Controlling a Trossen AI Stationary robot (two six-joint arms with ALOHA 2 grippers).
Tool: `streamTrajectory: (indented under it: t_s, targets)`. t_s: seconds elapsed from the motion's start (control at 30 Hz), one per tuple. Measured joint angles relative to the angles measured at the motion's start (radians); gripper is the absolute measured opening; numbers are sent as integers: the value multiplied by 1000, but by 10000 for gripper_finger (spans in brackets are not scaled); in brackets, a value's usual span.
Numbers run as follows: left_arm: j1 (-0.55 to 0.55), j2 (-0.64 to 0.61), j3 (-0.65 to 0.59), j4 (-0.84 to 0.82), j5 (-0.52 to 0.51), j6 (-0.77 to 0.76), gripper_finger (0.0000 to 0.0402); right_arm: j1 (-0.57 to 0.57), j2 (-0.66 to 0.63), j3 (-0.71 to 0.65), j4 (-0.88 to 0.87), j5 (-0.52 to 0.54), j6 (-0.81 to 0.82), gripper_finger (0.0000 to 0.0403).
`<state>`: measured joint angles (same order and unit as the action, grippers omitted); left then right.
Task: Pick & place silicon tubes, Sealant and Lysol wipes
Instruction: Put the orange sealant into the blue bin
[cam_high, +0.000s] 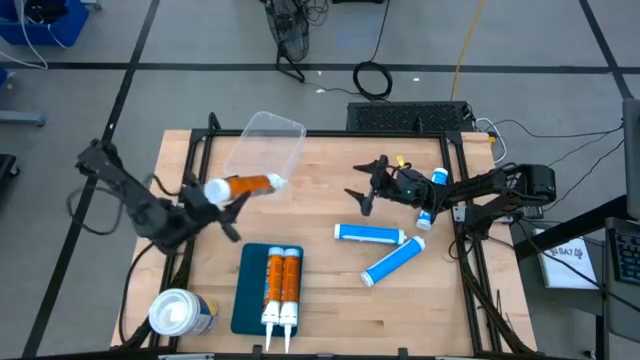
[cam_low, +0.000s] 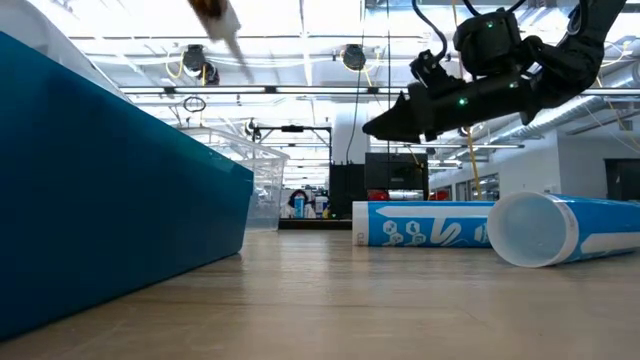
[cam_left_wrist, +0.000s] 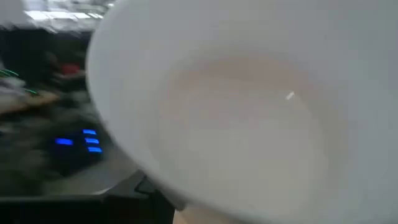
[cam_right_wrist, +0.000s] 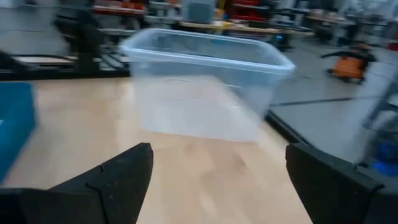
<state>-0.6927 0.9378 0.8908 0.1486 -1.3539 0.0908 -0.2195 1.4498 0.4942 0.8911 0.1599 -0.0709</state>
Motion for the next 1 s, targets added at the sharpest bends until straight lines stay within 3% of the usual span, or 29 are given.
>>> streamTrajectory:
  t_s: [0.07, 0.13, 0.17, 0.27, 0.4, 0.5, 0.57, 0.7, 1.0]
  targets:
    - [-23, -24, 55, -117, 140, -130, 207, 0, 0, 0, -12, 23, 6, 345]
    - [-27, -26, 124, -270, 379, -278, 207, 0, 0, -1, -22, 23, 7, 345]
    - [-18, -13, 160, -342, 447, -350, 207, 0, 0, -1, -25, 23, 7, 345]
    - [31, 55, 268, -640, 532, -552, 207, 0, 0, -1, -27, 23, 7, 345]
    - [135, 186, 412, -981, 808, -720, 207, 0, 0, -1, -27, 23, 11, 345]
    - [194, 277, 484, -1110, 1087, -787, 207, 0, 0, -1, -28, 23, 28, 345]
    - [229, 326, 534, -1138, 1187, -856, 207, 0, 0, -1, -28, 23, 33, 345]
    - [263, 392, 589, -1207, 1261, -1021, 207, 0, 0, -1, -30, 23, 33, 345]
    - [239, 509, 589, -1260, 1201, -1235, 207, 0, 0, -1, -56, 23, 32, 345]
